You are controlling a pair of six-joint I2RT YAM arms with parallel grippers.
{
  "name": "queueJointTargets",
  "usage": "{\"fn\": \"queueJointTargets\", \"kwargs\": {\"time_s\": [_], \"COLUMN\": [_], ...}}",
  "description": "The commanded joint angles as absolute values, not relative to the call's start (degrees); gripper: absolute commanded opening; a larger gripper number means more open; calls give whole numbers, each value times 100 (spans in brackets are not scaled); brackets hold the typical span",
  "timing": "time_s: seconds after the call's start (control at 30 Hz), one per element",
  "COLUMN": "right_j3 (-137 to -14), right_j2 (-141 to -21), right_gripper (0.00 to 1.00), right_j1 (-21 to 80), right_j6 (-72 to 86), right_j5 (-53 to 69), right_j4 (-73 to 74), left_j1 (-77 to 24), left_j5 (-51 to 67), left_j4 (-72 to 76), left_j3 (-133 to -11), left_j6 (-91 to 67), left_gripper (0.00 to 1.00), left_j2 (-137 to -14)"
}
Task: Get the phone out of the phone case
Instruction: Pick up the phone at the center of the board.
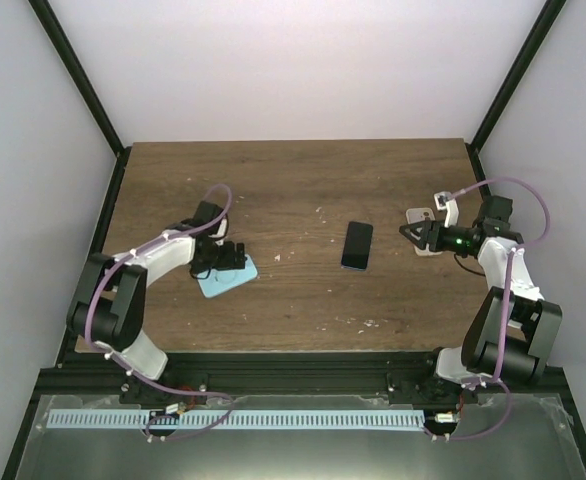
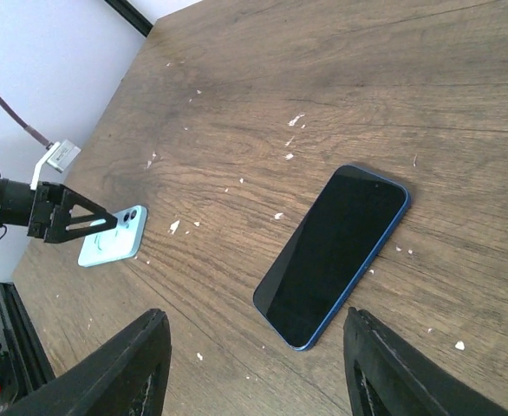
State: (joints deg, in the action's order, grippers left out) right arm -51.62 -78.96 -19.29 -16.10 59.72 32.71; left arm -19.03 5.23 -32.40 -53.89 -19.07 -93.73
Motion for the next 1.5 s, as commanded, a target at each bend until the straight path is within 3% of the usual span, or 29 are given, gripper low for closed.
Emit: {"fn": "queueJointTargets", "kwargs": {"time_s": [0.0,0.23,0.4,0.9,1.07,1.47], "right_j3": [-5414,-5438,-5440,-5467,-5476,-5492], "right_j2": [-7902,-7973,-7990,-8070,-8120,-8200], "right_gripper": [55,55,55,55,55,55], "right_j1": [-1893,-1892,-1895,-1891,-1890,-1892], "right_j6": [-1766,-1773,-1782,-1817,-1823,-1842], "right_j5": [6150,6221,6239,6229,6252,6266], "right_j4": [3392,3431,3440,3474,3487,3509], "left_j1": [-1942,-2000,-2694,-3427,-3659,-3772], "left_j5": [1695,1715,1265,-184,-610,-491], "left_j4": [-3096,-3093,-3201,-4414,-4577,-4433], "left_j3": [-4764,-3848,-3809,-4975,-5256,-5581], "left_j6": [-2184,-2519,-2690,-1955,-1859,-1282], "left_gripper": [100,100,100,99,90,93], "left_j2": [-8980,-8165,-7831,-9127,-9474,-9973]}}
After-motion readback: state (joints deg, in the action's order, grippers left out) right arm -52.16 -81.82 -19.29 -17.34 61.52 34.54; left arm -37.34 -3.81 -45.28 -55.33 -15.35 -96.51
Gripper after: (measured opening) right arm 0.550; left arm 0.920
